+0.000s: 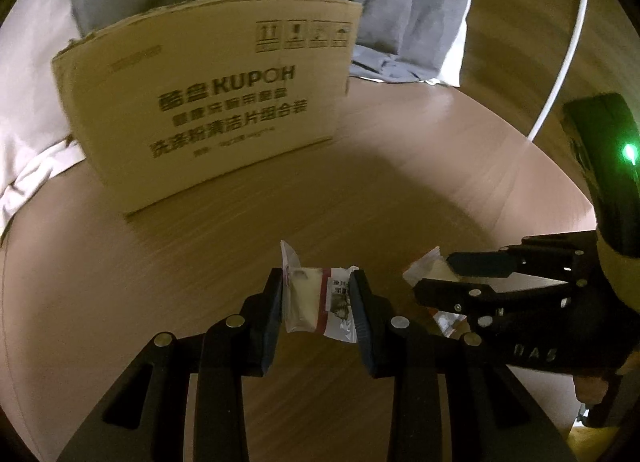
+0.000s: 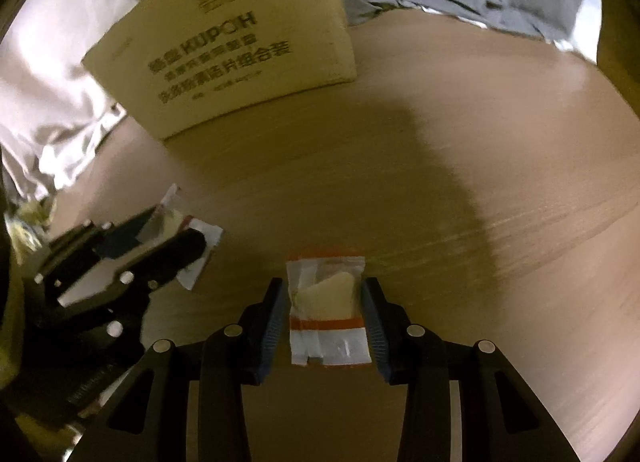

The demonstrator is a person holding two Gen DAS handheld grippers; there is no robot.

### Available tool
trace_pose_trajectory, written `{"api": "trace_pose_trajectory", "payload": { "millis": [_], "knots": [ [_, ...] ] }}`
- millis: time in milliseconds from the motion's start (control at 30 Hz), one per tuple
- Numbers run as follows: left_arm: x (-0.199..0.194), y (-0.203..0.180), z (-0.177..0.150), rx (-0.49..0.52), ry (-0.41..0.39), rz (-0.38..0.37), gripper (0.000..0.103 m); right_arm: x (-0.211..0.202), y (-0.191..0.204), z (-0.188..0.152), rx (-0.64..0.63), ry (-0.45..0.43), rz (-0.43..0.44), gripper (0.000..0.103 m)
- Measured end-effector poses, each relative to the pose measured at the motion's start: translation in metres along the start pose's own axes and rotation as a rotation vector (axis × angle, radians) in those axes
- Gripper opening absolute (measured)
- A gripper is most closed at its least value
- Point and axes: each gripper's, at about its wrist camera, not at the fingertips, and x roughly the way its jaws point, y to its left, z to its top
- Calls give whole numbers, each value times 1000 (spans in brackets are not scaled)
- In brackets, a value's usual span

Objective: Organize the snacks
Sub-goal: 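Grasp the clear cake bag with the left tool while the right grasps the red-striped bag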

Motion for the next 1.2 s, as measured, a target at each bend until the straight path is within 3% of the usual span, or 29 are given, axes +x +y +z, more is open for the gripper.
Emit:
{"api": "trace_pose_trajectory", "payload": {
  "millis": [67,167,400,433,533,667,733,800,933,1100,1167,1200],
  "knots": [
    [-2,4,-2,-11,1,7,31,0,8,-2,-48,-9,-34,40],
    [-4,8,-4,-26,5,19,13,0,17,-7,-114,-30,-74,38],
    [-8,6,-7,-60,2,-13,9,-5,18,-10,-134,-50,-58,34],
    [-9,5,-7,-68,9,-31,10,-7,18,-10,-134,-55,-56,34],
    [-12,1,-8,-77,11,-57,29,-13,18,-10,-140,-73,-49,33],
    [-7,-5,-10,-100,39,-77,47,-19,17,-10,-137,-90,-48,33],
    [-4,-11,-10,-92,57,-94,49,-23,13,-11,-123,-91,-42,33],
    [0,-18,-11,-60,70,-97,61,-27,10,-13,-120,-98,-54,33],
    [13,-33,-10,11,105,-99,62,-34,3,-19,-120,-102,-73,33],
    [24,-45,-13,64,101,-31,62,-35,-4,-26,-103,-92,-76,33],
    [26,-45,-14,71,94,-7,60,-34,-7,-26,-93,-87,-69,33],
    [25,-44,-15,69,86,-2,54,-33,-8,-25,-90,-85,-65,33]
  ]
}}
